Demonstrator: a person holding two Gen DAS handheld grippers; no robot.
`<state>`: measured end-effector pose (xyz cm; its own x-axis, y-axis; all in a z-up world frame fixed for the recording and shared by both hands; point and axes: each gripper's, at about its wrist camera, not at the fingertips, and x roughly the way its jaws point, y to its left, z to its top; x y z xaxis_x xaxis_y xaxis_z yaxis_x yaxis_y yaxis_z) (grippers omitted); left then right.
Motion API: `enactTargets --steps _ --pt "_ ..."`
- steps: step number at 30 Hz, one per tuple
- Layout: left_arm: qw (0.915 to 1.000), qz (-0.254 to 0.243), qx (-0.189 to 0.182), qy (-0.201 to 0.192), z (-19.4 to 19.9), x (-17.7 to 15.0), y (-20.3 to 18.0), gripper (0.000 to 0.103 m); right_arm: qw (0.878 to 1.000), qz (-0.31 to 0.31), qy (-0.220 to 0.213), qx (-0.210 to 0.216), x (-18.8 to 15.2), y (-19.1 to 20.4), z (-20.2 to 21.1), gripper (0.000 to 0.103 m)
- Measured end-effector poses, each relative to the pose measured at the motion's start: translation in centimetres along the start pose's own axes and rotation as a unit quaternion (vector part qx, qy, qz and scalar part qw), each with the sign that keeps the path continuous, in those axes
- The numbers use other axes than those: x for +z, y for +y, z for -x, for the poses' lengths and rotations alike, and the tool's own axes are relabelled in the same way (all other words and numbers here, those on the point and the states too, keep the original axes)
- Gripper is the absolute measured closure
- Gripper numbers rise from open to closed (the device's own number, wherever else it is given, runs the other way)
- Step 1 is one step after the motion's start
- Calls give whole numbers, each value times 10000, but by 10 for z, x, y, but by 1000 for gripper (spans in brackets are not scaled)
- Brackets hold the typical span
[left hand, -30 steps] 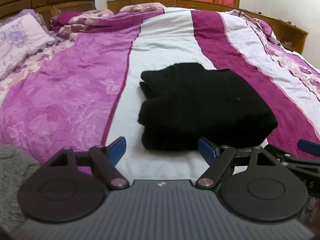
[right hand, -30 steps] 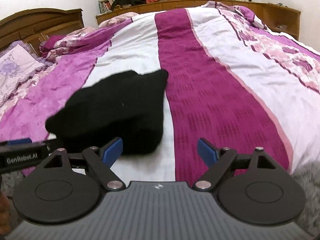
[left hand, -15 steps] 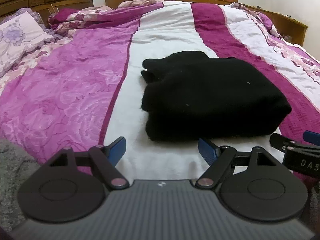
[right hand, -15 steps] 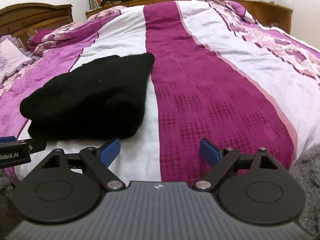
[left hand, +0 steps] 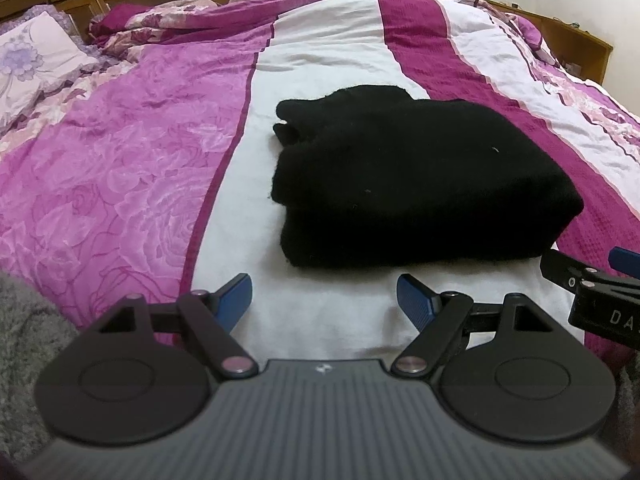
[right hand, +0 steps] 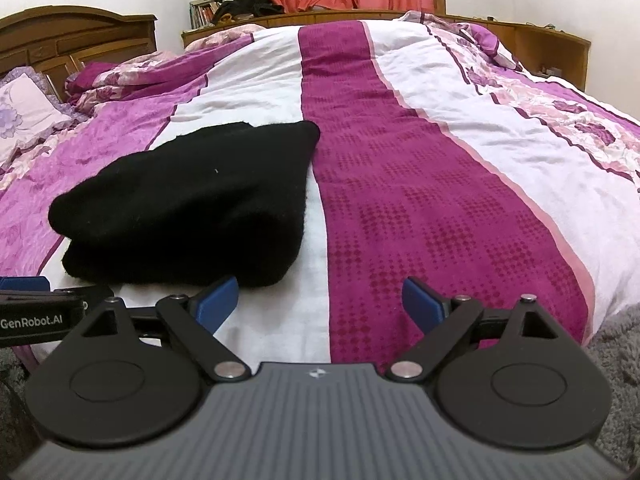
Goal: Fold small clothes
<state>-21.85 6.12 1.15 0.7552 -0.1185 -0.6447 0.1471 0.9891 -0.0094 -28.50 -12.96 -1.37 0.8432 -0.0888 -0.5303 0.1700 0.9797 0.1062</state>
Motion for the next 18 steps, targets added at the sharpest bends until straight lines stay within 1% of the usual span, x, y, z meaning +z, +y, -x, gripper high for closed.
enactTargets --steps 5,13,18 --pt "9999 63 -99 0 0 1 1 22 10000 19 -57 19 0 2 2 9" --pt "9999 -43 -70 -74 3 -1 -1 22 9999 72 -93 49 -1 4 4 8" --pt "10000 -50 -57 -53 2 -1 -1 22 9998 136 -112 131 -1 7 7 8"
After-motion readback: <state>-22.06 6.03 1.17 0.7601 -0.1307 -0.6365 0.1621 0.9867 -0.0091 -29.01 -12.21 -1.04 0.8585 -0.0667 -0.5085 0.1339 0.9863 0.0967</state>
